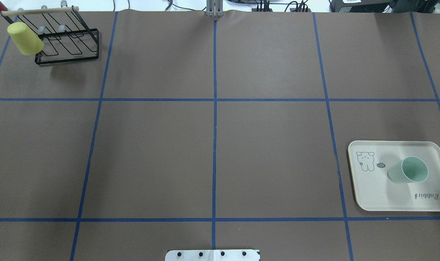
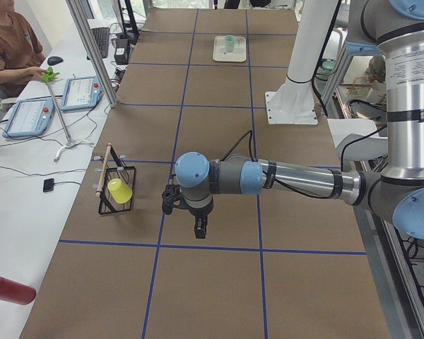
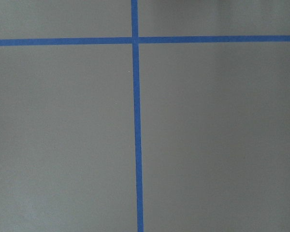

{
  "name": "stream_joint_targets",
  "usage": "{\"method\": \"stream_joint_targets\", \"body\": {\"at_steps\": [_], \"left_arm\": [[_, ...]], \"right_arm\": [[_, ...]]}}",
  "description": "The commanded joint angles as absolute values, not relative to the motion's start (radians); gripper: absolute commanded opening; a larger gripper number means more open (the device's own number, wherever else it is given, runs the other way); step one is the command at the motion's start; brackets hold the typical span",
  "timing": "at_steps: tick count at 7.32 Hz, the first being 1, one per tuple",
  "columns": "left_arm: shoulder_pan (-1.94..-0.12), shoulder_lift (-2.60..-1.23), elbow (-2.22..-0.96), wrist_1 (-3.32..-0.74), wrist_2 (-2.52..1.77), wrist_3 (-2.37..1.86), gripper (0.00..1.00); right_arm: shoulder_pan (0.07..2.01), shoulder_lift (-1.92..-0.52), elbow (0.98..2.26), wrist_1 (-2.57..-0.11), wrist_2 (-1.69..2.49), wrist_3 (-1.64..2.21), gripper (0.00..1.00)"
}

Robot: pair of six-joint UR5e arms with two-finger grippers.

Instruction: Left arm grabs green cup and hands to right arm on tray

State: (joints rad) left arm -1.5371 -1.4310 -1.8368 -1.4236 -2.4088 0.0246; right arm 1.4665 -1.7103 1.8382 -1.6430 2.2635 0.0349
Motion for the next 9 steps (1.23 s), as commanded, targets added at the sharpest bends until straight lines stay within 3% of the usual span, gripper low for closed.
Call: {"method": "stream_joint_targets", "body": {"at_steps": [1,9], "left_arm": [[-1.537,-1.433,-1.838,-1.424,-2.408,0.025,1.00],[-1.537,-1.430,-1.836,-1.424,-2.410,0.025,1.00]], "right_arm": [[1.466,-1.712,1.825,-1.635,2.270,0.034,1.00],[1.471,-1.724,1.809,-1.634,2.368,0.121,1.00]]}}
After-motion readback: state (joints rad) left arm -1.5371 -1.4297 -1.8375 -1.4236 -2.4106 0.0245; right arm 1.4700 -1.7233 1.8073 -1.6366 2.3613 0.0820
